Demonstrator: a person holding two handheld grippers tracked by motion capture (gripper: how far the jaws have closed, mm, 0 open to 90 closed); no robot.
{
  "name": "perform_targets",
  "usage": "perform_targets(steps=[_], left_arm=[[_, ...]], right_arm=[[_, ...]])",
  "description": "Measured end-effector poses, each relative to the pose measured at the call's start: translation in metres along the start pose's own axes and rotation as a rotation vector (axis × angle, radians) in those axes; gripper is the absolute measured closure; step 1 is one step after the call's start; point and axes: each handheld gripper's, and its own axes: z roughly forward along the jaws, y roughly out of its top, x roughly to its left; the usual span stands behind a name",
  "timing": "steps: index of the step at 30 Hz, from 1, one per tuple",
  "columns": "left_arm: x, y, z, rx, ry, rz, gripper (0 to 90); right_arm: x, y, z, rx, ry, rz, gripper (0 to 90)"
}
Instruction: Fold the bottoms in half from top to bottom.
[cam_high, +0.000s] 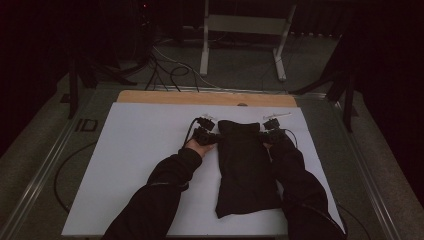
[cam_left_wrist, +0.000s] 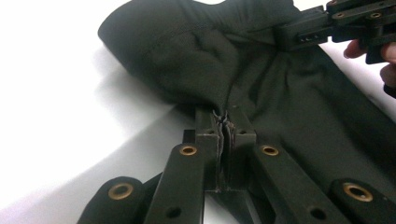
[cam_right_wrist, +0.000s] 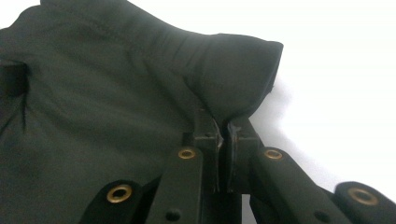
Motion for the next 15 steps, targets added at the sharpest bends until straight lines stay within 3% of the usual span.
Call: perform_targets(steps=[6,15], left_arm=[[-0.003,0.002,-0.006,-0.003,-0.026,0.016,87.0],[-0.01,0.006,-0.017,-0.012,-0.062,0.047,87.1]], right_arm=[[0.001,0.003,-0.009,-0.003,0.01,-0.031,85.4],[0.003,0.004,-0.025,-0.022,0.03,-0.034,85.4]])
